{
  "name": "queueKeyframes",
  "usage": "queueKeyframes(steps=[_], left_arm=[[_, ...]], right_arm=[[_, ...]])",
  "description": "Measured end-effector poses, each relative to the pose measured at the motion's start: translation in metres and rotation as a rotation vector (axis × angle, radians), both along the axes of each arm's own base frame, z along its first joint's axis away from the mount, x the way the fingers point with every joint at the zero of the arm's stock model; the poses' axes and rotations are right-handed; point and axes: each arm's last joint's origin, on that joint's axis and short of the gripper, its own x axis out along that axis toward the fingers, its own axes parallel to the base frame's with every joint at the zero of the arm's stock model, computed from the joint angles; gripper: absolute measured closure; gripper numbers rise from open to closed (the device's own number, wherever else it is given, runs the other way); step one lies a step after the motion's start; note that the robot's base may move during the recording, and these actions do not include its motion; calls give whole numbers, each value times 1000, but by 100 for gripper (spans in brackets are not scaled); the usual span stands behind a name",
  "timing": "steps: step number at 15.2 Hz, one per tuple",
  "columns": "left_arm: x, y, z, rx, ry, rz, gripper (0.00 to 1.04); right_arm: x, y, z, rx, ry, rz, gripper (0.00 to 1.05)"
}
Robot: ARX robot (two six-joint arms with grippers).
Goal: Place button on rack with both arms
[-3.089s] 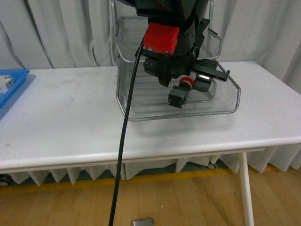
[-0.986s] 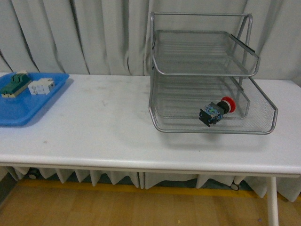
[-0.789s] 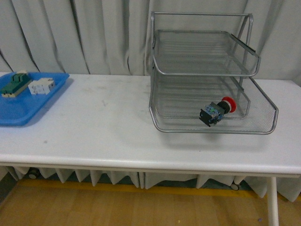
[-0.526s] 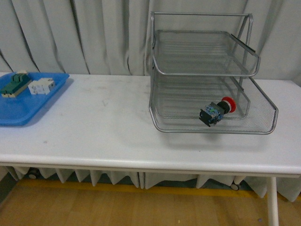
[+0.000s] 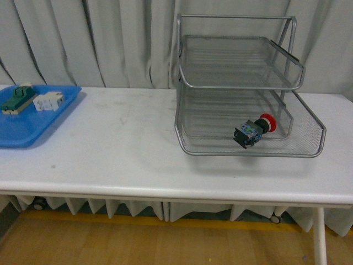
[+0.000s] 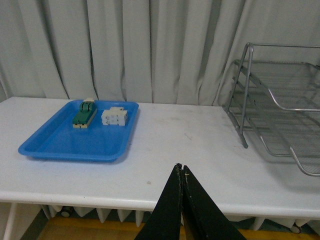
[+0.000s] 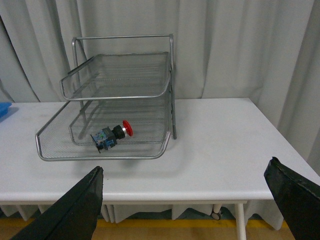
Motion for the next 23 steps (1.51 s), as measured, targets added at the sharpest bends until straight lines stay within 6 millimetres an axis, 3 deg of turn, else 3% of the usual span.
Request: queueKeyframes(steps=[12,17,19,21,23], left_arm=[[-18,0,-5,1,20,1,103],[-18,0,-4,2,16,-1,35],[-18,0,-4,2,16,-2,8],[-18,0,-4,3,16,-1,7],[-18,0,-4,3,16,-1,7]], right_arm=[[0,0,0,0,0,0,6],[4,0,0,31,51,-6,6],[37,-6,36,97,-7,-23,6],[97,-6,76,177,-34,19,6],[171,3,74,287,195,28,8]])
